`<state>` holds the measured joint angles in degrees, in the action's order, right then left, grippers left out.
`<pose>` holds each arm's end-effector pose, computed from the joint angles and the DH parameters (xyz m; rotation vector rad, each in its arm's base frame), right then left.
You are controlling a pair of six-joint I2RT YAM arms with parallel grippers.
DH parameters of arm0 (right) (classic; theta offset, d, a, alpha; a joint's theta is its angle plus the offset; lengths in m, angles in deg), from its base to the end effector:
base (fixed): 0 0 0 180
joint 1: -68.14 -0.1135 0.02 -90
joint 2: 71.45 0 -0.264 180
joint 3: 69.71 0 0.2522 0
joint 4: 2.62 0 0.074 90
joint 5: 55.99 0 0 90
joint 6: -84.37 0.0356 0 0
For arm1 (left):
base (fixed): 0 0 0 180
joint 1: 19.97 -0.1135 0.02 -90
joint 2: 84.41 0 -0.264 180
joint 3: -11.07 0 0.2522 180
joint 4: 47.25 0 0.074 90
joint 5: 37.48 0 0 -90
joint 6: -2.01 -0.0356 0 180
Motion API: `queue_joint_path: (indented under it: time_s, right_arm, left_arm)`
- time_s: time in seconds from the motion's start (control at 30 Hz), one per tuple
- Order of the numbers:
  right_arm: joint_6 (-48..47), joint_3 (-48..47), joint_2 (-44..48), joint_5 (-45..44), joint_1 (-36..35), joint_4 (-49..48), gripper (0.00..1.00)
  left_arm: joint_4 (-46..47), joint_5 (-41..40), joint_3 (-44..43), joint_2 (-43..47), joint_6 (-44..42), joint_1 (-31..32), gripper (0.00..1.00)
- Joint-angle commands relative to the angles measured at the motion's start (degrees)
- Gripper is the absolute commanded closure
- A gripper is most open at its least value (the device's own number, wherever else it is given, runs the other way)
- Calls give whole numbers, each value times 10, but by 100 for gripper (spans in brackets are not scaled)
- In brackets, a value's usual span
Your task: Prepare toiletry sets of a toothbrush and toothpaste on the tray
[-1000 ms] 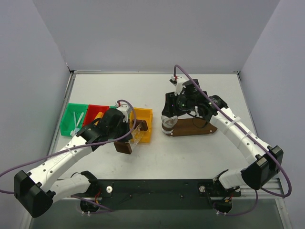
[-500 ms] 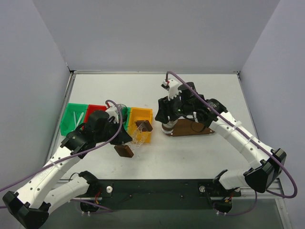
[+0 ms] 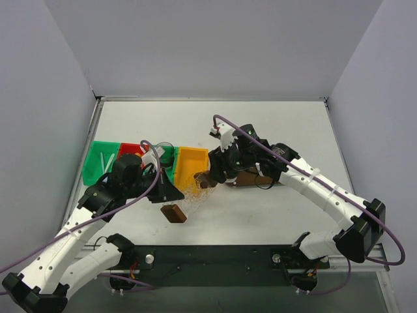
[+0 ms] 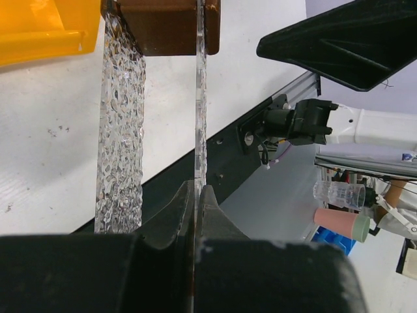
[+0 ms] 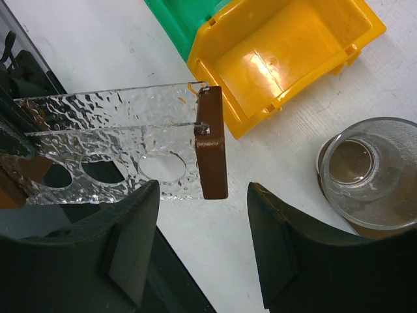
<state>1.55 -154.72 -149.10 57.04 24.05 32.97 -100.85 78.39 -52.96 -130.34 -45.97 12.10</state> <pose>0.2113 0.2241 0.3532 -0.9283 1.9547 0.9504 0.1294 -0.0994 0.3200 0.0739 2.3914 -1.1728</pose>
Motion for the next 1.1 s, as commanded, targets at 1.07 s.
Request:
queue_joint_path:
  time_s: [1.07]
  right_arm:
    - [6, 31, -30, 21, -33, -67, 76]
  left_arm:
    - [121, 99, 24, 62, 84, -28, 100]
